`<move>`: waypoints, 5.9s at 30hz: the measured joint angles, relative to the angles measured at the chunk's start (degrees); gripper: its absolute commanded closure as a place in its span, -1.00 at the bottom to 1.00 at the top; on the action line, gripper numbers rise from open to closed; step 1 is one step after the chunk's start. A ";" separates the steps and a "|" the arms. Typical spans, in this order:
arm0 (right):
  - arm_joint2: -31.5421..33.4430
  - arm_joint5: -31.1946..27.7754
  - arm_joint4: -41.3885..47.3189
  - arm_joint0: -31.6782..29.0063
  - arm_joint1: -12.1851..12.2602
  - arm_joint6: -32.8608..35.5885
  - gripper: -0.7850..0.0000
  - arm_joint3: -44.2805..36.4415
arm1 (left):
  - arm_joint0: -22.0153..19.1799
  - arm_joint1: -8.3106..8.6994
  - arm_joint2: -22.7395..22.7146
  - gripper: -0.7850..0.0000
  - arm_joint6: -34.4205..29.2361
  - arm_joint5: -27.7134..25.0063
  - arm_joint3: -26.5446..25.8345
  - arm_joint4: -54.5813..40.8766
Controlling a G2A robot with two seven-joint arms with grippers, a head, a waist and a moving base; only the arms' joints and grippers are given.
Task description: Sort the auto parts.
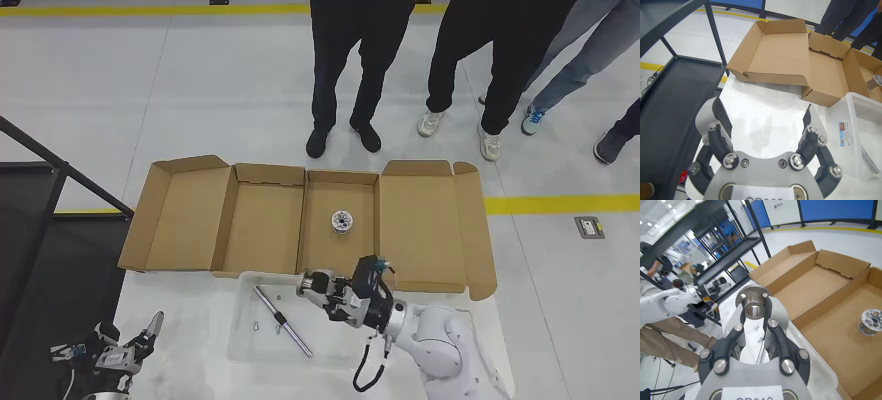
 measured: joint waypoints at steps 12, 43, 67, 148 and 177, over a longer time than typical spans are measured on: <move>-3.75 -7.96 36.11 7.40 3.55 2.99 1.00 9.10 | 0.00 0.00 0.00 -1.00 0.00 0.00 0.00 0.00; -4.89 -7.97 71.91 11.06 8.58 23.68 1.00 8.40 | 0.00 0.00 0.00 -1.00 0.00 0.00 0.00 0.00; -8.90 10.87 -1.88 10.40 5.53 -5.89 1.00 6.39 | 0.00 0.00 0.00 -1.00 0.00 0.00 0.00 0.00; -37.71 60.81 -20.53 44.82 -15.86 25.43 0.17 53.29 | 0.00 0.00 0.00 -1.00 0.00 0.00 0.00 0.00; -12.35 33.05 -26.22 8.99 -2.52 3.71 -1.00 2.11 | 0.11 0.01 0.14 -1.00 1.34 -0.86 -1.26 2.27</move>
